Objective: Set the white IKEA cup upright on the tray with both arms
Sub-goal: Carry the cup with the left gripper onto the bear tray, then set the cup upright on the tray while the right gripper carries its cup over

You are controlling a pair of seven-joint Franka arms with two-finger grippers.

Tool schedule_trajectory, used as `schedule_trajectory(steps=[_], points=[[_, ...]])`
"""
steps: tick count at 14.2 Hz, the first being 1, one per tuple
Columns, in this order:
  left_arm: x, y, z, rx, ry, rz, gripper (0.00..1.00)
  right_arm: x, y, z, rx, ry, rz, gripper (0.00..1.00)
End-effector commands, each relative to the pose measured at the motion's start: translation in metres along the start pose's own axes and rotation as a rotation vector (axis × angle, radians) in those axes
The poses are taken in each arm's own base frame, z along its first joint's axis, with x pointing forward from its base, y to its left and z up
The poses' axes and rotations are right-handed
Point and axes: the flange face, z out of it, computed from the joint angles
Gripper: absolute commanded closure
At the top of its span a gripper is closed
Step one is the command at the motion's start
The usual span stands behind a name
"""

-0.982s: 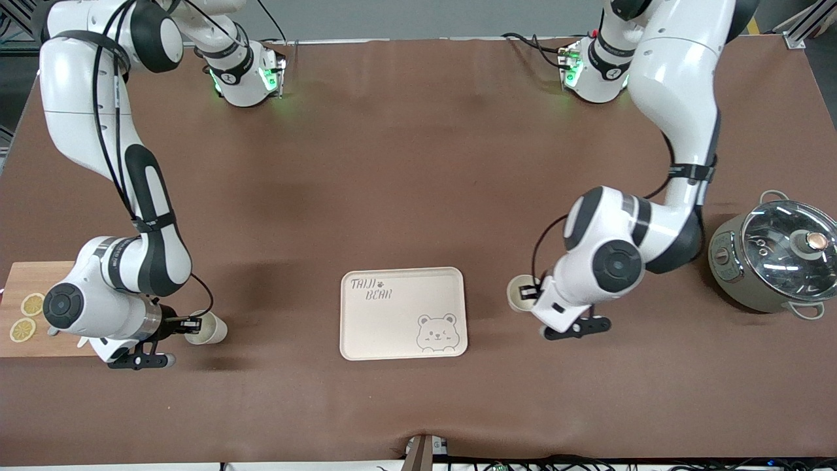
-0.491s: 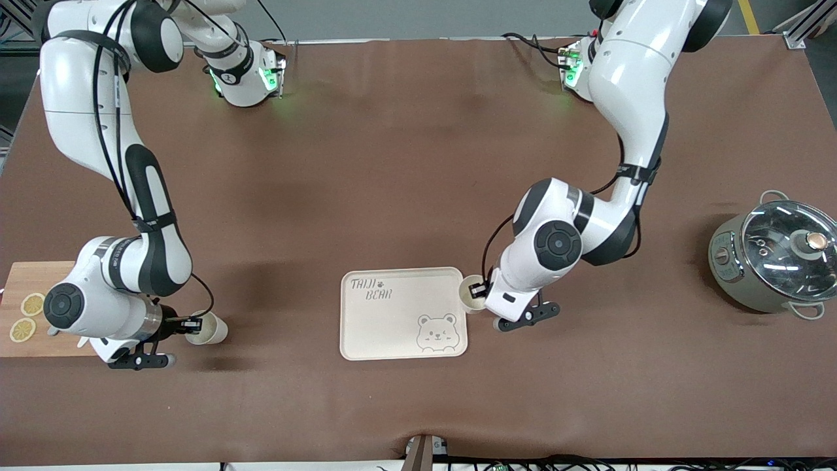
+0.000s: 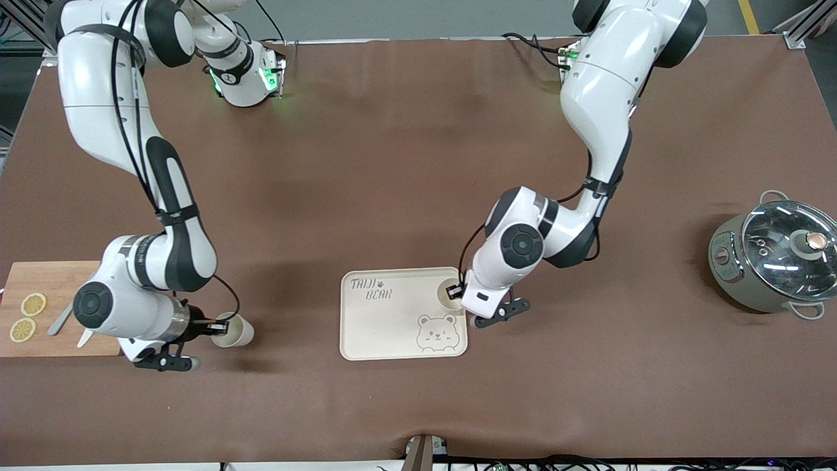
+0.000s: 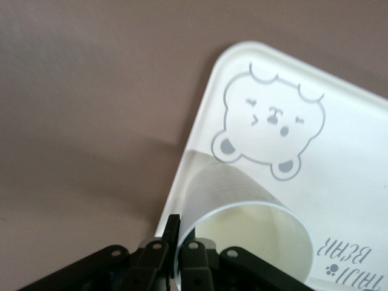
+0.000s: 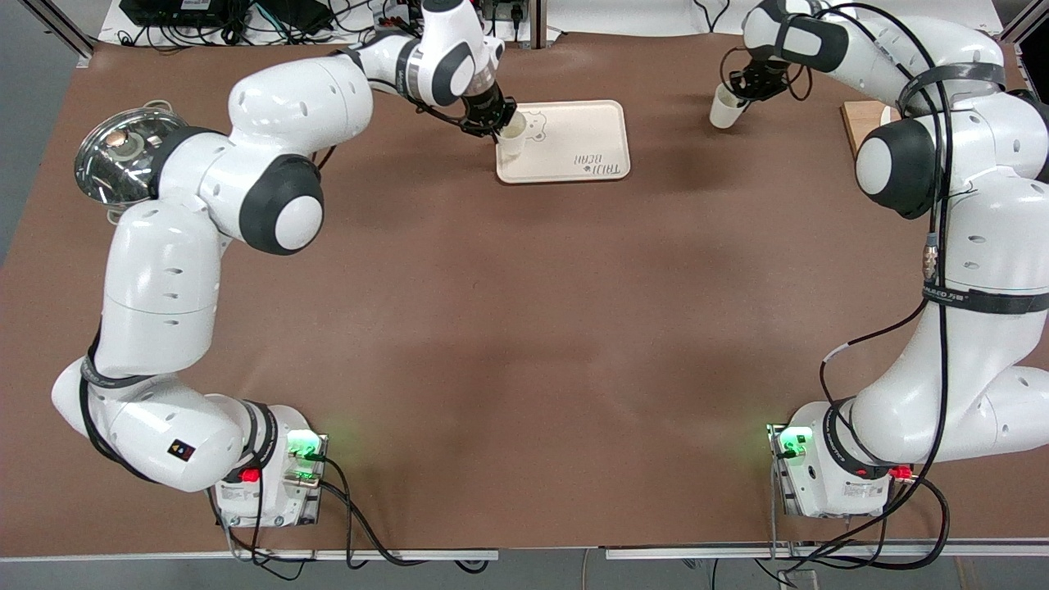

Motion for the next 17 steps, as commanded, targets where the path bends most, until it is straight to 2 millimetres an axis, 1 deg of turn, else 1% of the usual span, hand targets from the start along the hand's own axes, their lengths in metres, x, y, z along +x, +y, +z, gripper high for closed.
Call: schedule_trajectory(steps=[1, 2, 3, 4, 6, 7, 8, 9, 10, 11, 12, 15, 16, 17], points=[[0.001, 0.001, 0.007, -0.005, 0.001, -0.028, 1.00, -0.016, -0.052, -0.032, 0.021, -0.031, 0.109, 1.00], [0.002, 0.000, 0.008, -0.004, 0.000, -0.032, 1.00, -0.024, -0.073, -0.032, 0.012, -0.051, 0.132, 1.00], [0.002, -0.001, 0.009, -0.002, 0.000, -0.031, 0.95, -0.031, -0.092, -0.032, 0.002, -0.062, 0.156, 1.00], [0.002, -0.001, 0.011, 0.001, -0.002, -0.029, 0.74, -0.038, -0.110, -0.035, -0.002, -0.057, 0.180, 1.00], [0.003, -0.001, 0.008, 0.000, 0.003, -0.028, 0.32, -0.050, -0.137, -0.031, -0.011, -0.059, 0.215, 1.00], [0.003, 0.000, 0.003, -0.002, 0.006, -0.027, 0.25, -0.055, -0.150, -0.030, -0.013, -0.056, 0.229, 1.00], [0.004, 0.000, -0.002, 0.001, 0.014, -0.024, 0.09, -0.061, -0.163, -0.029, -0.013, -0.051, 0.243, 1.00], [0.005, 0.001, -0.013, 0.001, 0.023, -0.018, 0.00, -0.066, -0.176, -0.029, -0.015, -0.047, 0.260, 1.00], [0.005, 0.000, -0.023, 0.017, 0.026, -0.010, 0.00, -0.071, -0.186, -0.026, -0.016, -0.046, 0.282, 1.00], [0.002, -0.001, -0.030, 0.050, 0.014, 0.002, 0.00, -0.074, -0.196, -0.023, -0.010, -0.033, 0.298, 1.00], [0.000, 0.000, -0.044, 0.067, 0.015, 0.013, 0.00, -0.077, -0.206, -0.022, -0.002, -0.019, 0.313, 1.00], [-0.006, 0.004, -0.101, 0.093, 0.070, 0.054, 0.00, -0.077, -0.216, -0.014, 0.025, 0.017, 0.349, 1.00], [-0.009, 0.005, -0.119, 0.098, 0.092, 0.069, 0.00, -0.079, -0.223, -0.012, 0.033, 0.029, 0.347, 1.00], [-0.016, 0.006, -0.129, 0.109, 0.096, 0.082, 0.00, -0.080, -0.227, -0.010, 0.040, 0.040, 0.352, 1.00]])
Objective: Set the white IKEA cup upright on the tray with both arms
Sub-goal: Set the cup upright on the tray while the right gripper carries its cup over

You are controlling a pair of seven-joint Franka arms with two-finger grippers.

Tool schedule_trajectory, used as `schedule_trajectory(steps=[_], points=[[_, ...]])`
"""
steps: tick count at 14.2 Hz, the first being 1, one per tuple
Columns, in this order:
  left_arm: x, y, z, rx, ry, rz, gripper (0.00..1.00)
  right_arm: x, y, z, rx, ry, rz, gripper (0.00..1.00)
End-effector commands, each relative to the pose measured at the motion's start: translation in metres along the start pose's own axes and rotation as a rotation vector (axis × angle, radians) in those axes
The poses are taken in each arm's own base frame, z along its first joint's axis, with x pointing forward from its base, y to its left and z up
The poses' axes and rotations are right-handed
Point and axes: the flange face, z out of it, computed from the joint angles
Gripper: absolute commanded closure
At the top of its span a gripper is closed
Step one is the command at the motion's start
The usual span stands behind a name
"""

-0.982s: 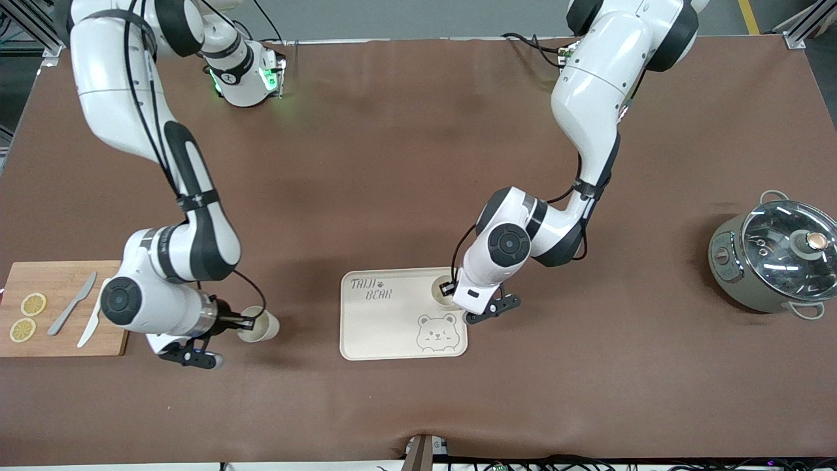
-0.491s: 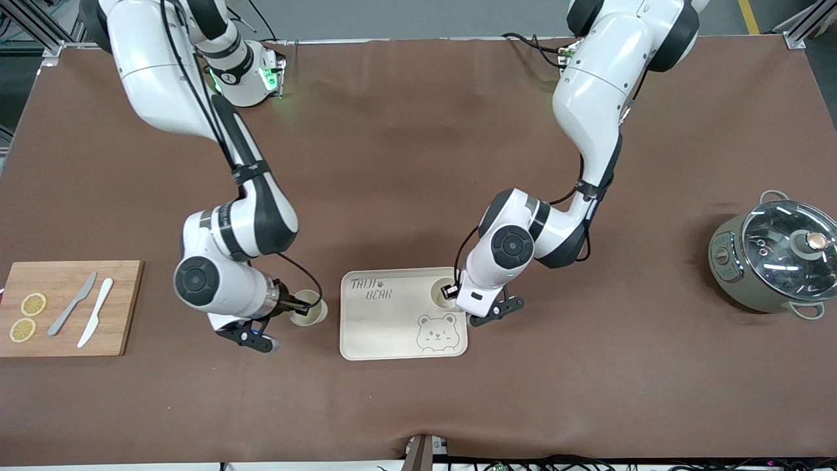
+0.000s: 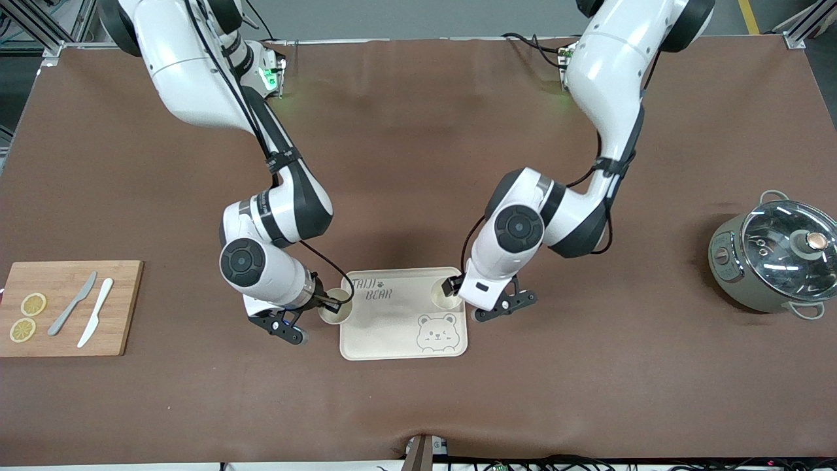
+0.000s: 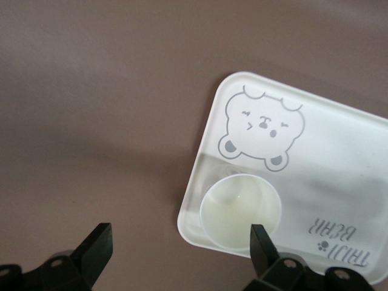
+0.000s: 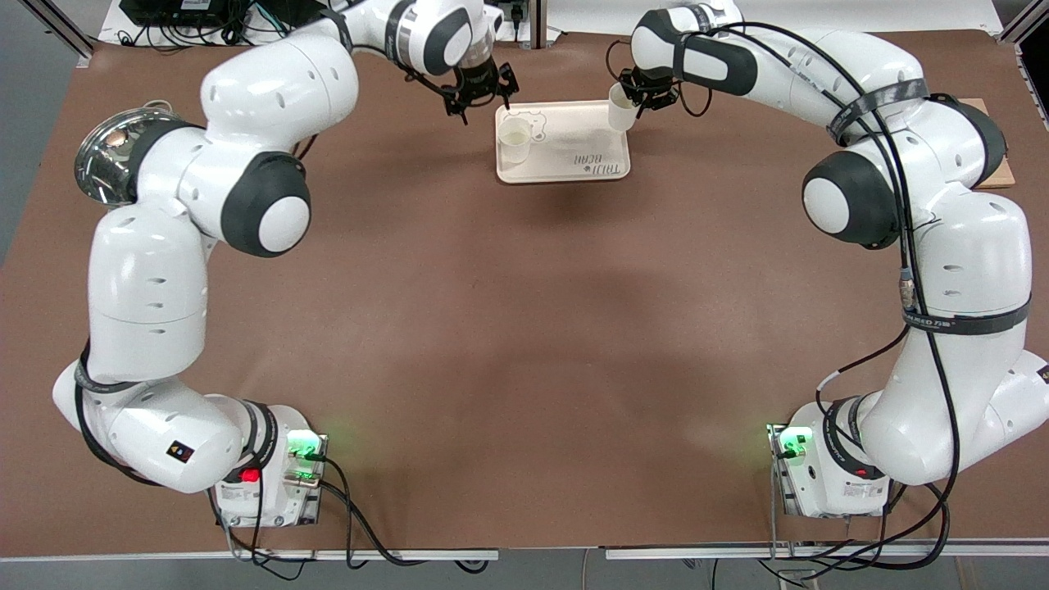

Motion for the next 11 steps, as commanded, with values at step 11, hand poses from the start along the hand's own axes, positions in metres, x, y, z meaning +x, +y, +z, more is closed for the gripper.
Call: schedule_trajectory(steps=[11], points=[[0.026, -0.092, -0.147, 0.178, 0.005, 0.168, 0.00, -0.034, -0.035, 0.062, 0.056, 0.065, 0.045, 1.00]])
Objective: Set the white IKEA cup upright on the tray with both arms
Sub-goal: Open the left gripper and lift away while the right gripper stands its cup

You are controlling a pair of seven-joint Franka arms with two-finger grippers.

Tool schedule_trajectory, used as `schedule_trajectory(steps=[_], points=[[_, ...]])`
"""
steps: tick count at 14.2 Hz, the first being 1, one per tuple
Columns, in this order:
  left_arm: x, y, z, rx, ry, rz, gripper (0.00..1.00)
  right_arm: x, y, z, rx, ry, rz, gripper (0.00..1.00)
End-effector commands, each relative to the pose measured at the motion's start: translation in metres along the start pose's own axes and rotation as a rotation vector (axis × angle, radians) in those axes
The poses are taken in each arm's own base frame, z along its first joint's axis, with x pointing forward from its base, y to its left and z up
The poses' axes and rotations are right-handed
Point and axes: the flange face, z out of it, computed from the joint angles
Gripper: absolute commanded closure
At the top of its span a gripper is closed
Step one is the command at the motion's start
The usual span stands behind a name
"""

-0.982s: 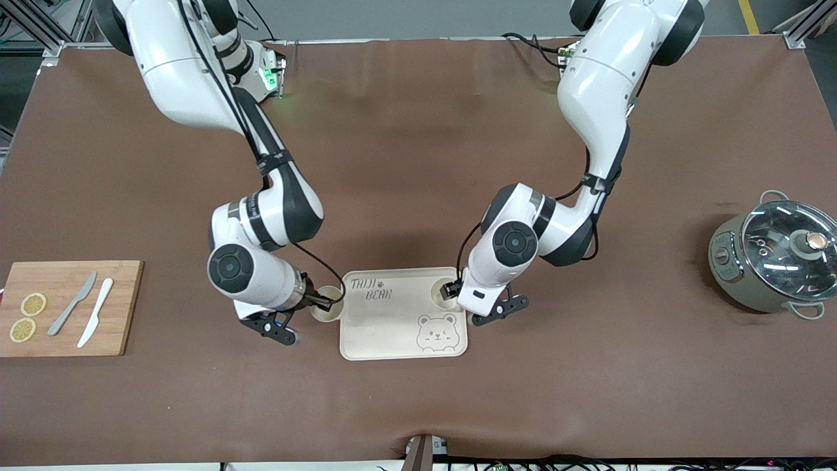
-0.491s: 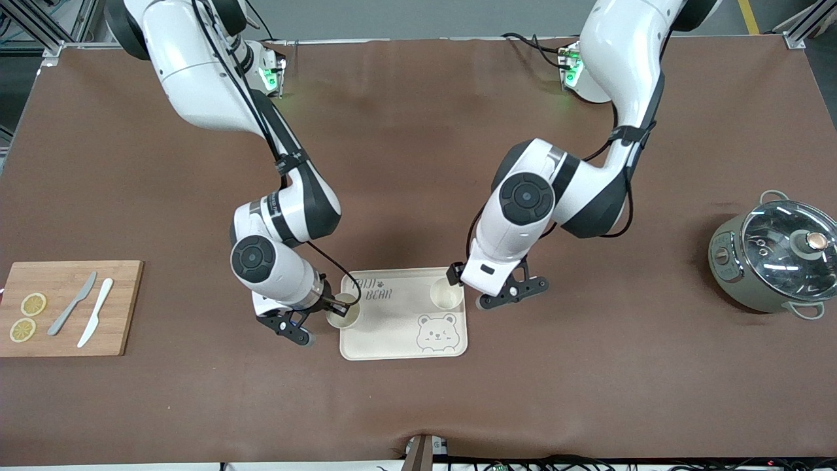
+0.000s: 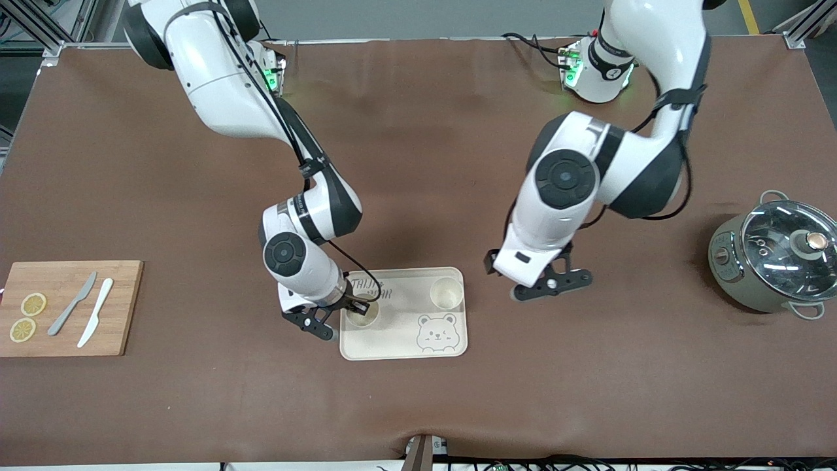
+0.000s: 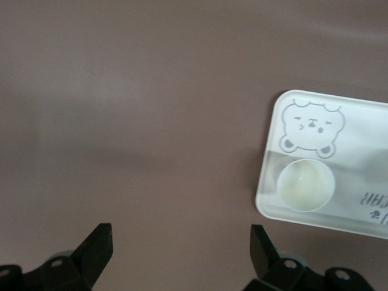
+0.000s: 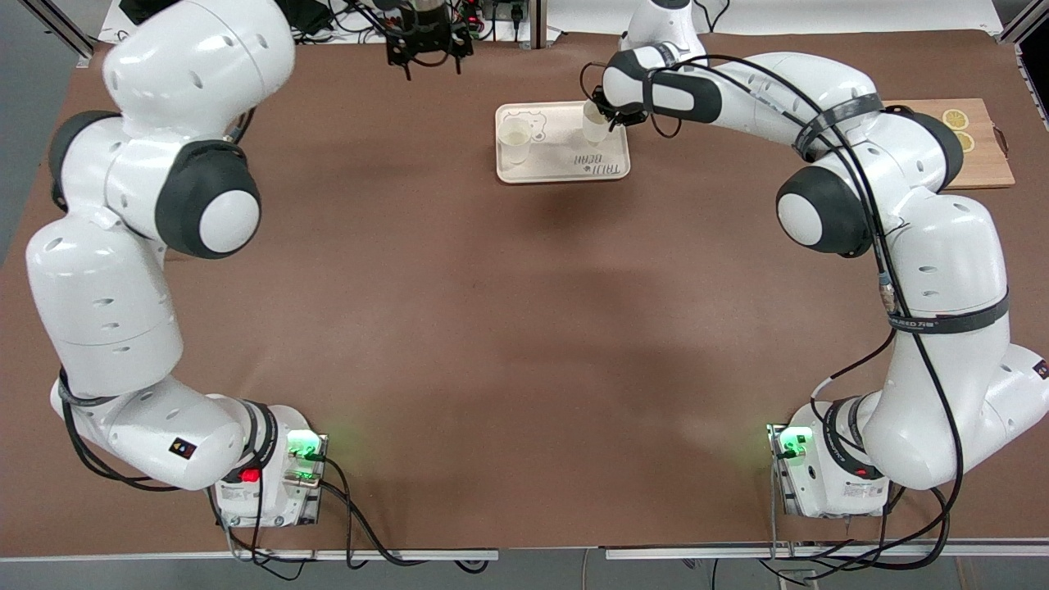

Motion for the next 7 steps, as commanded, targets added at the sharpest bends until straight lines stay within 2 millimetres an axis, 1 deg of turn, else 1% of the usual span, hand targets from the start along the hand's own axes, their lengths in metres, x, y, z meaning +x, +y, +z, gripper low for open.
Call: schedule_trajectory(steps=[1, 4, 5, 6, 7], points=[[0.008, -0.051, -0.030, 0.034, -0.021, 0.047, 0.00, -0.006, -0.003, 0.009, 0.002, 0.007, 0.029, 1.00], [0.018, -0.097, -0.053, 0.044, -0.050, 0.095, 0.00, -0.004, -0.001, 0.011, -0.002, 0.007, 0.030, 1.00], [0.019, -0.109, -0.062, 0.044, -0.050, 0.109, 0.00, -0.005, -0.001, 0.012, -0.003, 0.005, 0.028, 0.87], [0.023, -0.125, -0.069, 0.044, -0.052, 0.116, 0.00, -0.004, 0.000, 0.013, -0.005, 0.006, 0.030, 0.18], [0.027, -0.141, -0.076, 0.041, -0.051, 0.125, 0.00, -0.004, 0.000, 0.012, -0.004, 0.006, 0.030, 0.00]])
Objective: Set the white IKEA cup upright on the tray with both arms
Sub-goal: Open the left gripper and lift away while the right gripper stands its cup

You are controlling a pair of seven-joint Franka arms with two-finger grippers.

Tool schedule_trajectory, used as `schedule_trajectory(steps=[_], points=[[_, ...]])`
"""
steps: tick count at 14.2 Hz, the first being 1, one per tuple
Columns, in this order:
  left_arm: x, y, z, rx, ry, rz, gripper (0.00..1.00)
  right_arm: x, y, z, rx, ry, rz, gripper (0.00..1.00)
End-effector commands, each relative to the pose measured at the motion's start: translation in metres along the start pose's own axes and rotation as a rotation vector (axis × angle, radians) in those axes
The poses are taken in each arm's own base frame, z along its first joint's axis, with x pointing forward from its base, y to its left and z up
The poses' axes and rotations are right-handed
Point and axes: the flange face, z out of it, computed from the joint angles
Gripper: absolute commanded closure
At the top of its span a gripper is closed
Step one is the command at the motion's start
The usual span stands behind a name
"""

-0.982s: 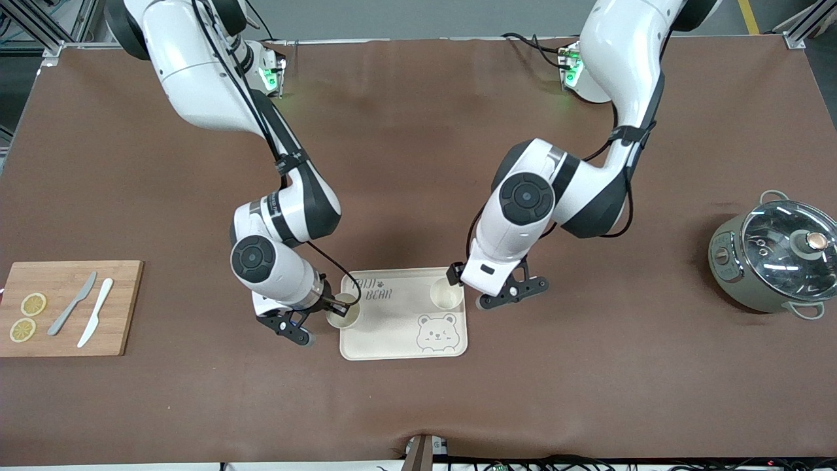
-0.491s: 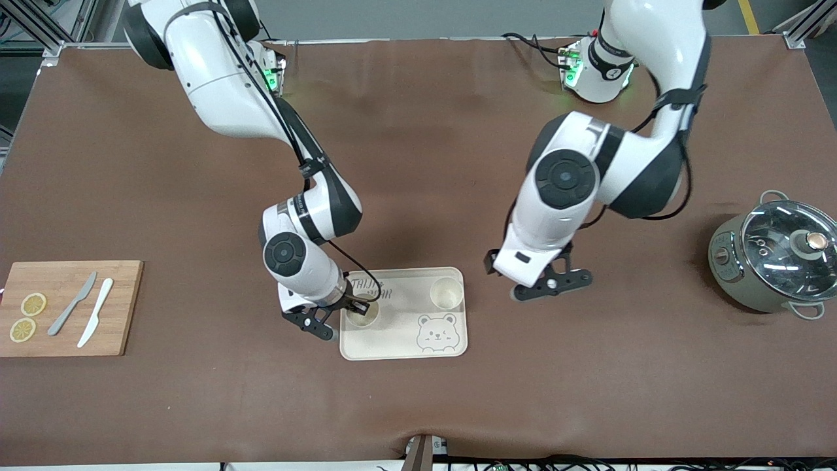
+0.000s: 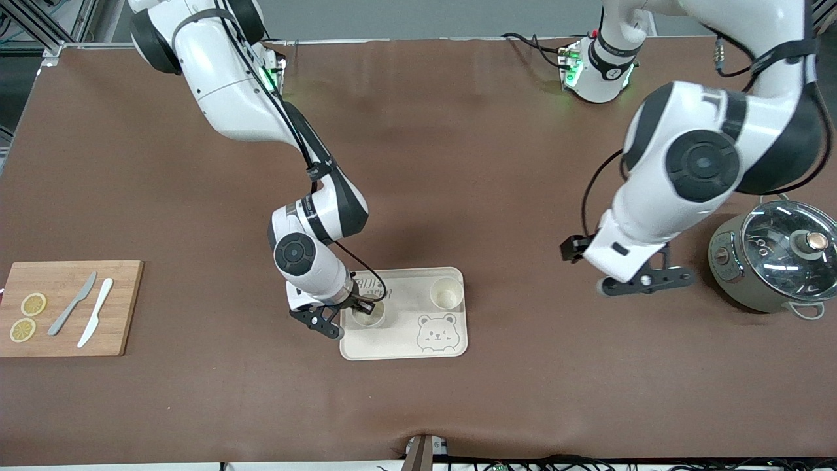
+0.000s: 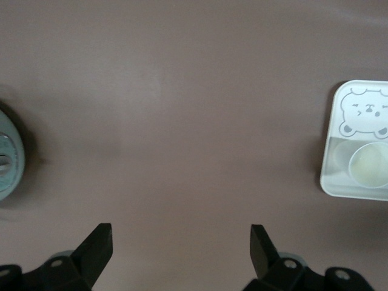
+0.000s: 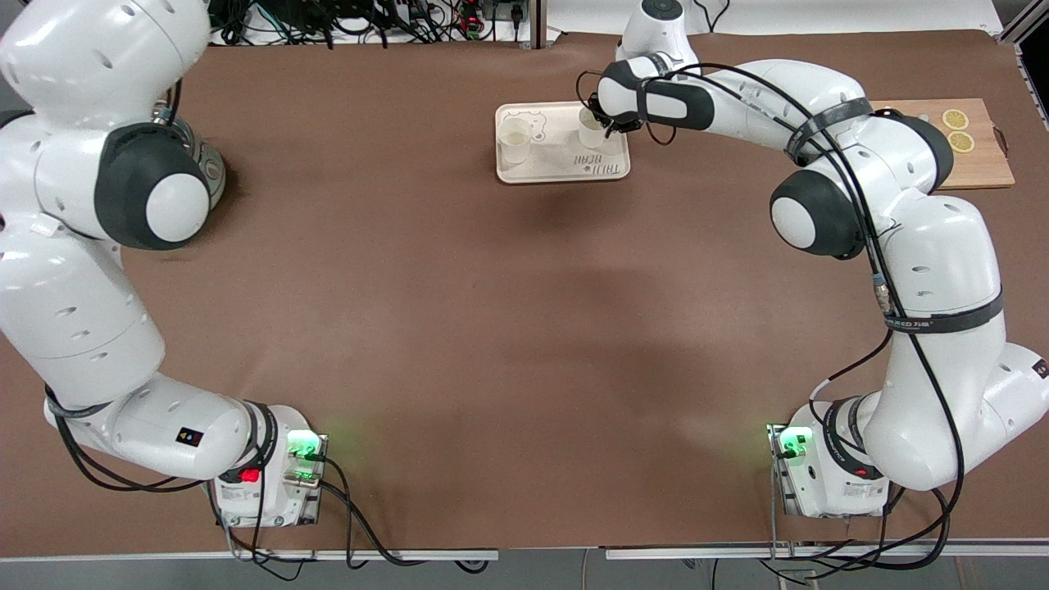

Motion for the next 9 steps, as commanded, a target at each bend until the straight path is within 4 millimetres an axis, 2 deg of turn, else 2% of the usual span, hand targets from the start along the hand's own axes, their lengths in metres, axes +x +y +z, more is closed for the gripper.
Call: schedule_trajectory(steps=[1, 3, 6, 7, 9], points=[[-0.005, -0.041, -0.022, 0.006, 0.005, 0.041, 0.00, -0.001, -0.002, -0.002, 0.005, 0.009, 0.013, 0.00], [0.000, -0.072, -0.029, -0.002, 0.009, 0.068, 0.00, 0.003, -0.003, -0.015, 0.010, 0.014, 0.006, 0.00], [-0.001, -0.107, -0.042, -0.011, 0.021, 0.056, 0.00, 0.013, 0.003, -0.058, -0.024, -0.012, -0.016, 0.00], [-0.006, -0.118, -0.048, -0.019, 0.023, 0.044, 0.00, 0.009, 0.001, -0.093, -0.030, -0.030, -0.044, 0.00], [-0.015, -0.133, -0.055, -0.042, 0.020, 0.021, 0.00, 0.012, 0.014, -0.172, -0.041, -0.063, -0.058, 0.00]])
